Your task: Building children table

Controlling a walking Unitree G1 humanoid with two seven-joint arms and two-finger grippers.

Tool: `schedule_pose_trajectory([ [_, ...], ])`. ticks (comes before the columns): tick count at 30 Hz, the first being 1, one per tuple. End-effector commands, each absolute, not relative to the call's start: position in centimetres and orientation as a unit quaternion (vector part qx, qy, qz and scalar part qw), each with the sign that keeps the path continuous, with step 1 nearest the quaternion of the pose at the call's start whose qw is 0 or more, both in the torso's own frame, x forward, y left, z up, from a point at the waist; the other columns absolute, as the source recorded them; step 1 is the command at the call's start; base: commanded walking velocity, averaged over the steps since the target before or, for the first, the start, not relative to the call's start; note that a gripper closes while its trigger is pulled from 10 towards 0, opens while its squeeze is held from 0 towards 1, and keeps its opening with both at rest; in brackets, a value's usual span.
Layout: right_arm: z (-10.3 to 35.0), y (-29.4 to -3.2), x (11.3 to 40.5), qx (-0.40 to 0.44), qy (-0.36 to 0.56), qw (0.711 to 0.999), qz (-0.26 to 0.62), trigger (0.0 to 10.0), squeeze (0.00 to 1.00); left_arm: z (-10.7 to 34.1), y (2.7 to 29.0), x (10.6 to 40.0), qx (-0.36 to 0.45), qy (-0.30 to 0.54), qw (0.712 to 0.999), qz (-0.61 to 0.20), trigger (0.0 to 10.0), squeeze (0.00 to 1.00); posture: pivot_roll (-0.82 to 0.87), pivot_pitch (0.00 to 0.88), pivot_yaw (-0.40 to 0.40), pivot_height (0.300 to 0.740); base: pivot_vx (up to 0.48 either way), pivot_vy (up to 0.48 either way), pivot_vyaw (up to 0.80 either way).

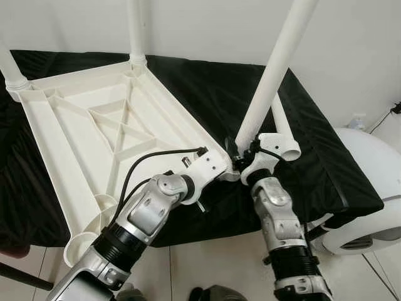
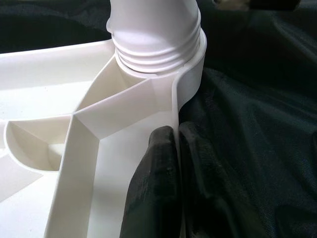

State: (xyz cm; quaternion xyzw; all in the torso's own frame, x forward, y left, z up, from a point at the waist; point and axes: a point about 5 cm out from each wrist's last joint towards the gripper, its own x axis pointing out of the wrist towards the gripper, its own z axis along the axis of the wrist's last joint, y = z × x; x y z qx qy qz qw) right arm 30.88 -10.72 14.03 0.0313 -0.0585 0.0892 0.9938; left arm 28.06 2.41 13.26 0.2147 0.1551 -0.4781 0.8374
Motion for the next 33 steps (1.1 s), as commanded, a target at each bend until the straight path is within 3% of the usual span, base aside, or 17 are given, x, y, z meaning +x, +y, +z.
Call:
schedule_pose_trajectory([
  [1,13.9,-9.7,31.0,0.022,-0.047,0.995,0.084,10.0,0.00,13.9,0.4,26.6,0.203,0.129,0.812,-0.532,10.0,0.00,0.05,0.000,-0.127,0.740,0.000,0.000,0.00],
  [8,14.0,-10.2,30.8,0.020,-0.049,0.996,0.070,10.0,0.00,14.0,0.5,26.7,0.204,0.129,0.813,-0.530,10.0,0.00,0.05,0.000,-0.125,0.740,0.000,0.000,0.00],
  [9,13.9,-10.4,30.8,0.022,-0.049,0.996,0.068,10.0,1.00,13.9,0.5,26.8,0.204,0.130,0.813,-0.529,10.0,0.00,0.05,0.000,-0.125,0.740,0.000,0.000,0.00],
  [19,14.0,-11.1,30.2,0.018,-0.048,0.997,0.053,10.0,1.00,14.0,0.7,27.0,0.204,0.129,0.816,-0.525,10.0,0.00,0.04,0.000,-0.127,0.740,0.000,0.000,0.00],
  [20,14.0,-11.5,30.2,0.016,-0.050,0.997,0.049,10.0,0.00,14.1,0.7,27.0,0.203,0.128,0.817,-0.523,10.0,0.00,0.04,0.000,-0.125,0.740,0.000,0.000,0.00],
  [24,14.0,-12.0,30.0,0.012,-0.052,0.998,0.046,10.0,0.00,14.1,0.8,27.2,0.195,0.130,0.821,-0.520,10.0,0.00,0.04,0.000,-0.122,0.740,0.000,0.000,0.00],
  [25,14.0,-12.0,30.0,0.012,-0.051,0.998,0.046,10.0,0.00,14.2,0.8,27.2,0.193,0.131,0.822,-0.520,10.0,1.00,0.04,0.000,-0.122,0.740,0.000,0.000,0.00],
  [33,14.1,-12.4,30.0,0.011,-0.051,0.998,0.042,10.0,0.00,15.0,1.2,27.2,0.193,0.121,0.821,-0.523,10.0,1.00,0.03,0.005,-0.122,0.740,0.000,0.000,0.00],
])
